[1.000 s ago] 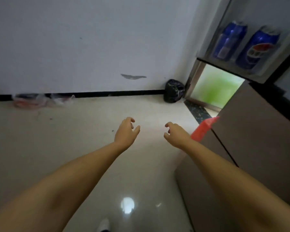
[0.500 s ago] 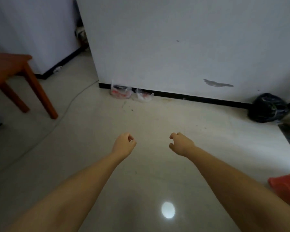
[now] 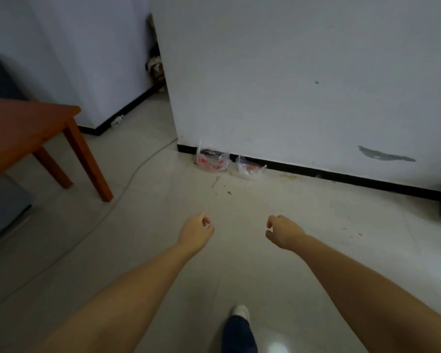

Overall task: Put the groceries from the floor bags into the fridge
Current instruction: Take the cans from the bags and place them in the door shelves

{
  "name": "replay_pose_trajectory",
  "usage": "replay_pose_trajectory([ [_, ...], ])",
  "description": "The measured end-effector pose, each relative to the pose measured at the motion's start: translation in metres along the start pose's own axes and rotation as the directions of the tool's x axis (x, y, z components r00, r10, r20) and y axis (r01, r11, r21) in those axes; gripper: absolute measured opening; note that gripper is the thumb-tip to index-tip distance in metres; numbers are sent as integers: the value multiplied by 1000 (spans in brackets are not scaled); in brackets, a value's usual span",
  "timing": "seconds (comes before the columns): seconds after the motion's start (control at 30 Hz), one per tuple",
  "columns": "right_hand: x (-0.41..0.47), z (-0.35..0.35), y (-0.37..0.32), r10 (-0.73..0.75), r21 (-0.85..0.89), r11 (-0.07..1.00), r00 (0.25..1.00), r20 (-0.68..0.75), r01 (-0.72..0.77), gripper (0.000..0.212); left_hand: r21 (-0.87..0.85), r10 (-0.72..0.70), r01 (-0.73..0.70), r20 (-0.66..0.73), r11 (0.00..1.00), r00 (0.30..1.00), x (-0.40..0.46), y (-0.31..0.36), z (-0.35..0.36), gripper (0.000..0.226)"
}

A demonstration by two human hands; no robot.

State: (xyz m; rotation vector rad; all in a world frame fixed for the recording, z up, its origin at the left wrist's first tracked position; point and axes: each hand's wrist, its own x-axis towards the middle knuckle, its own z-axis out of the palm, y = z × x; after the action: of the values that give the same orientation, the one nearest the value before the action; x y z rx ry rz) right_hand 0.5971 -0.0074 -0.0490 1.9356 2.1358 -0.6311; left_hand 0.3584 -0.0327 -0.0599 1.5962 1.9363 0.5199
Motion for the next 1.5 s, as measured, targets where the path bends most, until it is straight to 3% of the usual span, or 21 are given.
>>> replay_pose_trajectory([
  [0.33,219,-125,-27,-107,-33,994,994,13,107,36,-69,-89,83,-88,994,992,223,38,-55,20],
  [0.6,386,-163,-73,-161,-34,986,986,48,163,36,-92,-134,128,-55,987,990,389,21,-74,21],
  [0.93,599,-235,-120,-60,73,996,997,51,56,34,14,-17,17,65,1000,998,655,30,-147,21],
  [1.03,655,-246,-121,-20,56,998,996,91,15,27,43,27,-32,126,999,992,717,34,-144,19],
  [1.2,770,-255,-107,-4,66,998,989,146,-5,35,66,101,-123,270,990,957,829,22,-116,14],
  [1.4,895,-246,-106,11,52,998,966,257,-25,31,40,66,-83,313,996,947,952,-7,-80,15],
  [1.5,950,-213,-114,22,153,986,953,302,-71,30,65,69,-100,362,993,929,997,-48,-47,16],
])
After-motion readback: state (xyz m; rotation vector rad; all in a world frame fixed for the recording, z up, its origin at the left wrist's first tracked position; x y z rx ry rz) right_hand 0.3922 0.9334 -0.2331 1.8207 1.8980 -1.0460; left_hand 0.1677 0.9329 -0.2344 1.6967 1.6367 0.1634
